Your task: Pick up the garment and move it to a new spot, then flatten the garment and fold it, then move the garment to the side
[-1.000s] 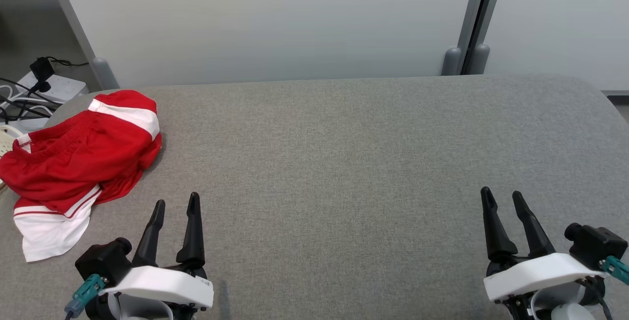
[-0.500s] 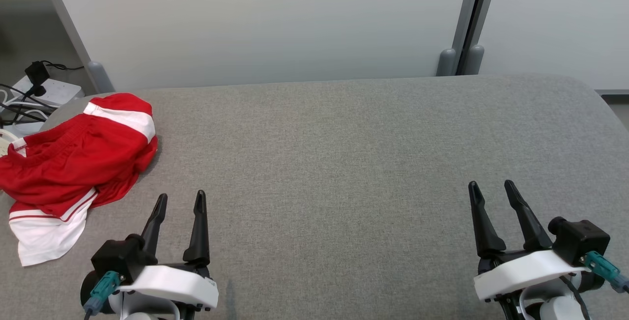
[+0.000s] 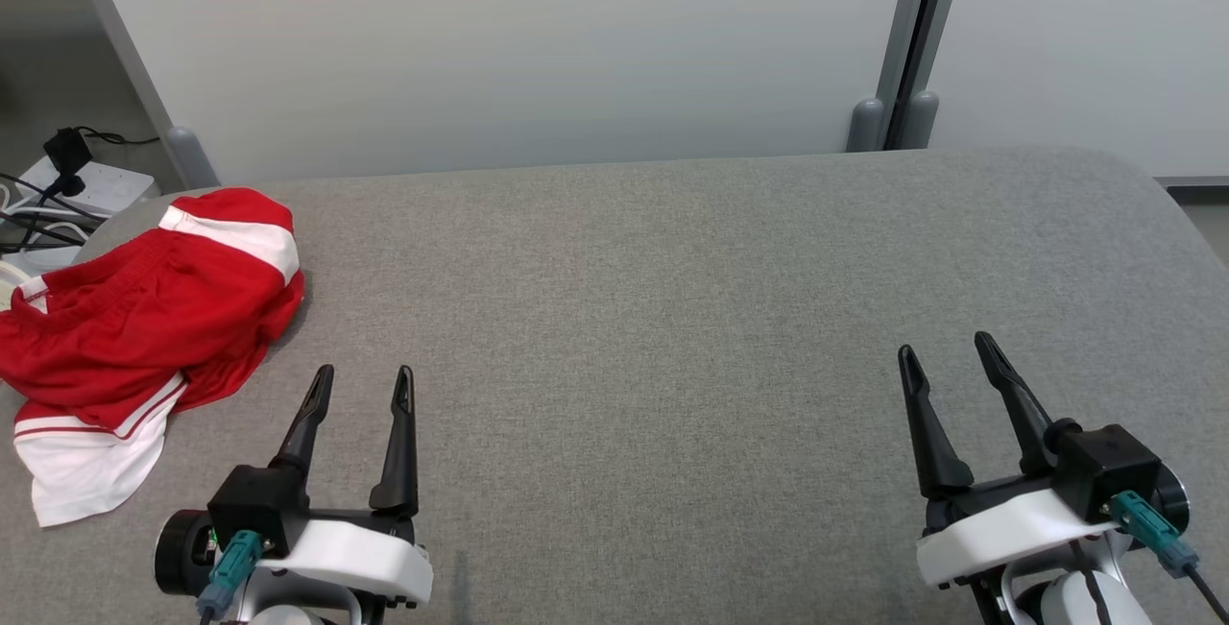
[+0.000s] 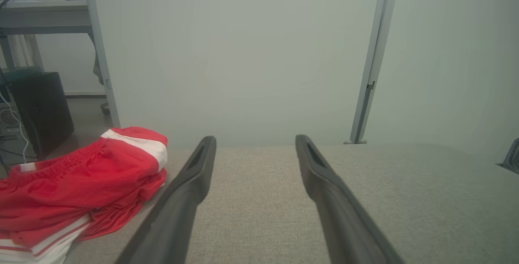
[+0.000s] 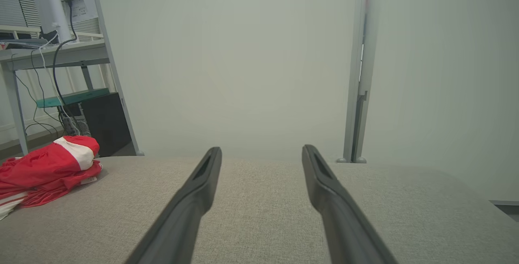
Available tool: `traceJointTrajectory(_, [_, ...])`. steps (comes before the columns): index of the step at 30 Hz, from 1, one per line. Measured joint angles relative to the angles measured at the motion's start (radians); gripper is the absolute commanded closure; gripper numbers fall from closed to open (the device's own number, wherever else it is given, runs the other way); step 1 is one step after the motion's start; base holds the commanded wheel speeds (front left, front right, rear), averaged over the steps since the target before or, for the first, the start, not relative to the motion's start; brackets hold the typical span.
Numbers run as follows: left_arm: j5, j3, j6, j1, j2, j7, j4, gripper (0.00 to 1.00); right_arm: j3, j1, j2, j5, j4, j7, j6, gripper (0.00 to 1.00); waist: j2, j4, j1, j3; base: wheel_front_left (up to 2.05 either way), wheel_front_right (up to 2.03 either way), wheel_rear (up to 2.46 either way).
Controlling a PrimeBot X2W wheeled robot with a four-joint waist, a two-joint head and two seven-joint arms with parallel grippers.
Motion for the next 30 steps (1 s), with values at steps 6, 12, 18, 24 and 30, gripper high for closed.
traceJointTrajectory(6, [0.002, -0.004, 0.000, -0.001, 0.001, -0.004, 0.025, 0.00, -0.007, 0.000, -0.002, -0.017, 0.006, -0.004, 0.000, 0.00, 0.0000, -0.003, -0.0001, -0.005, 0.00, 0.00, 0.00])
traceJointTrajectory(12, [-0.012, -0.005, 0.000, -0.001, 0.001, -0.004, 0.032, 0.00, -0.014, 0.000, -0.002, -0.016, 0.029, -0.004, 0.000, 0.00, 0.0000, -0.005, 0.0000, -0.008, 0.00, 0.00, 0.00])
traceJointTrajectory(18, [-0.015, -0.003, 0.000, -0.001, 0.000, -0.004, 0.022, 0.00, -0.013, 0.000, -0.002, -0.016, 0.033, -0.004, 0.000, 0.00, 0.0000, 0.002, 0.0000, -0.005, 0.00, 0.00, 0.00])
traceJointTrajectory(24, [-0.021, 0.000, 0.016, -0.007, 0.001, -0.004, -0.001, 0.00, -0.008, 0.000, -0.002, -0.016, 0.032, -0.004, 0.000, 0.00, 0.0000, 0.037, 0.0000, 0.003, 0.00, 0.00, 0.00])
traceJointTrajectory(30, [-0.021, 0.005, 0.023, -0.015, 0.001, -0.004, -0.008, 0.00, 0.000, 0.000, -0.001, -0.012, 0.031, -0.004, 0.000, 0.00, 0.0000, 0.097, 0.0000, 0.011, 0.00, 0.00, 0.00])
